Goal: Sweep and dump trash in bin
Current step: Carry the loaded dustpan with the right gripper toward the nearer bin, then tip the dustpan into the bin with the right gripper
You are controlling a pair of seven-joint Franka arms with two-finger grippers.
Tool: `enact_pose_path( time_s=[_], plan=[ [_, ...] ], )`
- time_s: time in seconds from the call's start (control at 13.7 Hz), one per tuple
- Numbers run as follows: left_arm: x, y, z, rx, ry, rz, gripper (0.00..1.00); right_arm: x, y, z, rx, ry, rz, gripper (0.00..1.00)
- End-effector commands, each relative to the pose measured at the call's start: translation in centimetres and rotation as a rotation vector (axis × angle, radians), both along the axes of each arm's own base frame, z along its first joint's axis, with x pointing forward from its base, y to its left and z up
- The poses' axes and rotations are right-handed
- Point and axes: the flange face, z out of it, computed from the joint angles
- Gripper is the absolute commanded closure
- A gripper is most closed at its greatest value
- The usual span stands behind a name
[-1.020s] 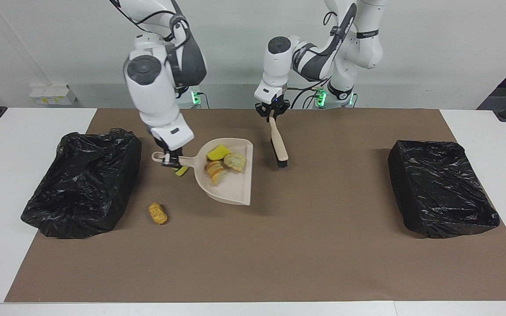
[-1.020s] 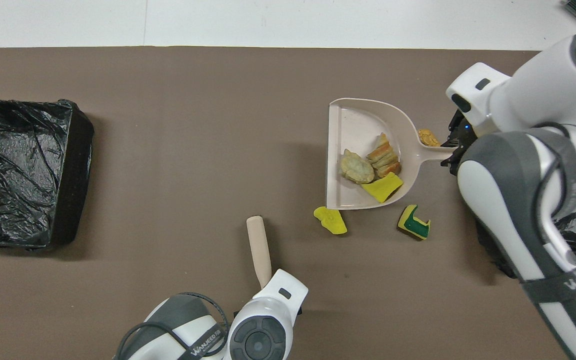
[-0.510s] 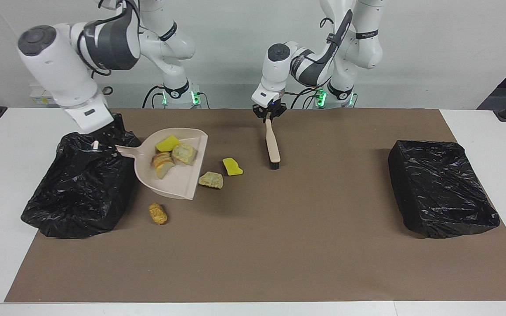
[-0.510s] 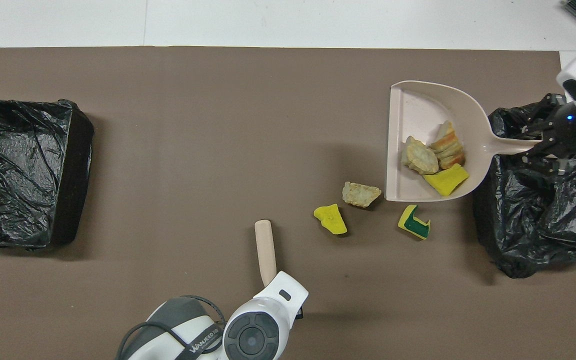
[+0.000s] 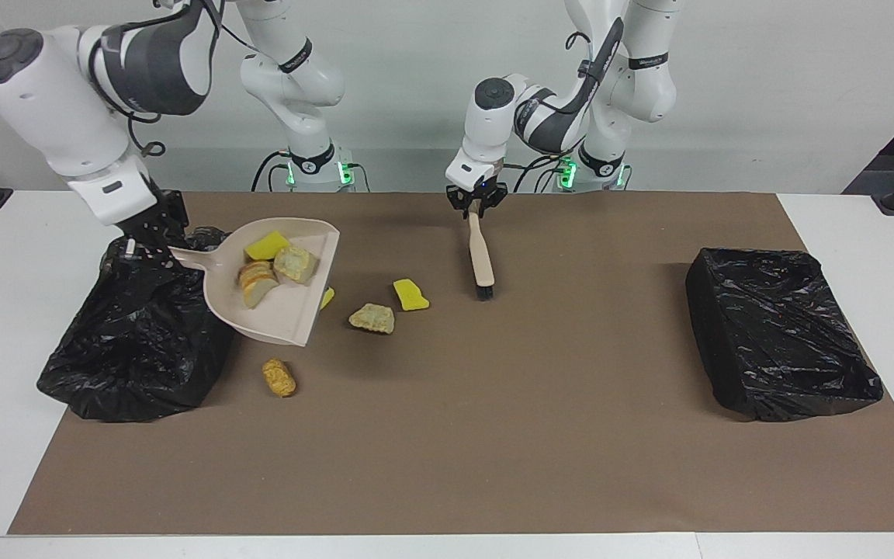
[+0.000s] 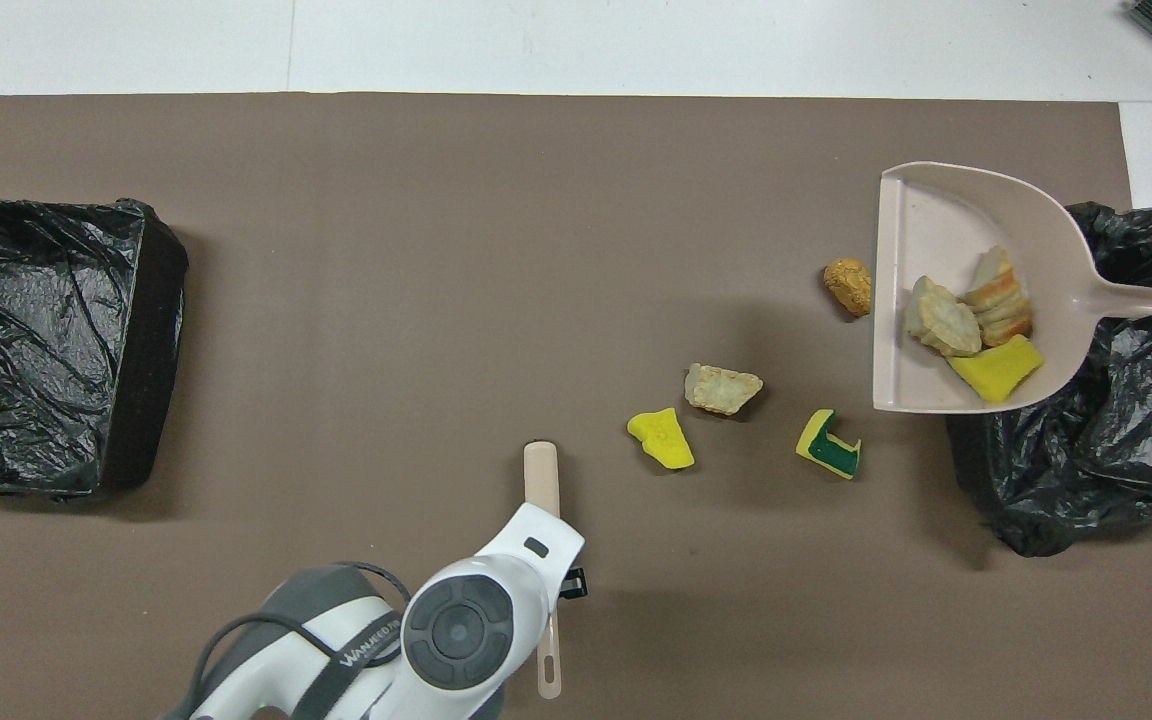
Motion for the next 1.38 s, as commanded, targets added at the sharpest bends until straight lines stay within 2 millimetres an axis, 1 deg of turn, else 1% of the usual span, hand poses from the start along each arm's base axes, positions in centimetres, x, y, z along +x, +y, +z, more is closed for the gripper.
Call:
enact_pose_path(
  time_s=[0.0, 0.07, 0.15, 0.22, 0.29, 0.36, 0.51, 0.58, 0.66, 0.73, 0.87, 0.95, 1.09, 1.24, 1.31],
  plan=[
    [4.7, 2.9, 1.6, -0.006, -0.049, 0.047, 0.0, -1.2, -3.2, 0.9, -0.008, -0.002, 0.016, 1.0],
    [6.3, 4.4, 2.3, -0.001, -0.072, 0.067, 0.0, -1.6, -4.4, 1.2, -0.058, 0.003, 0.023, 1.0],
    [7.6, 5.8, 2.6, 0.006, -0.089, 0.076, 0.0, -2.1, -5.1, 1.6, -0.111, 0.009, 0.032, 1.0],
    [9.0, 7.9, 3.0, 0.012, -0.102, 0.077, 0.0, -2.5, -6.0, 1.7, -0.149, 0.024, 0.026, 1.0],
    [10.5, 10.3, 3.3, 0.028, -0.086, 0.065, 0.0, -2.8, -6.7, 1.7, -0.207, 0.033, 0.028, 1.0],
    [11.7, 13.0, 3.8, 0.042, -0.065, 0.041, 0.0, -2.6, -7.3, 1.9, -0.278, 0.025, 0.039, 1.0],
    [13.1, 17.8, 5.6, 0.043, -0.062, -0.024, 0.0, -2.7, -7.9, 1.7, -0.398, 0.019, 0.066, 1.0],
    [13.7, 20.5, 6.4, 0.041, -0.063, -0.054, 0.0, -3.1, -8.2, 1.5, -0.478, 0.008, 0.093, 1.0],
    [14.2, 22.8, 7.2, 0.04, -0.06, -0.097, 0.0, -3.7, -8.6, 1.2, -0.535, 0.001, 0.112, 1.0],
    [14.7, 25.0, 7.7, 0.04, -0.044, -0.126, 0.0, -4.7, -9.6, 0.8, -0.584, 0.0, 0.12, 1.0],
    [16.3, 28.3, 10.1, 0.038, -0.067, -0.152, 0.0, -5.2, -11.1, -0.3, -0.682, 0.005, 0.162, 1.0],
    [16.9, 29.9, 11.2, 0.036, -0.069, -0.167, 0.0, -5.2, -11.6, -0.4, -0.711, -0.006, 0.172, 1.0],
    [17.6, 33.0, 13.2, 0.032, -0.068, -0.197, 0.0, -5.2, -11.7, -0.3, -0.741, 0.001, 0.183, 1.0],
    [18.5, 35.2, 16.1, 0.036, -0.108, -0.194, 0.0, -5.0, -11.6, 0.1, -0.839, 0.033, 0.226, 1.0],
    [18.9, 35.4, 17.7, 0.036, -0.112, -0.191, 0.0, -5.1, -11.6, 0.3, -0.878, 0.048, 0.242, 1.0]
  ],
)
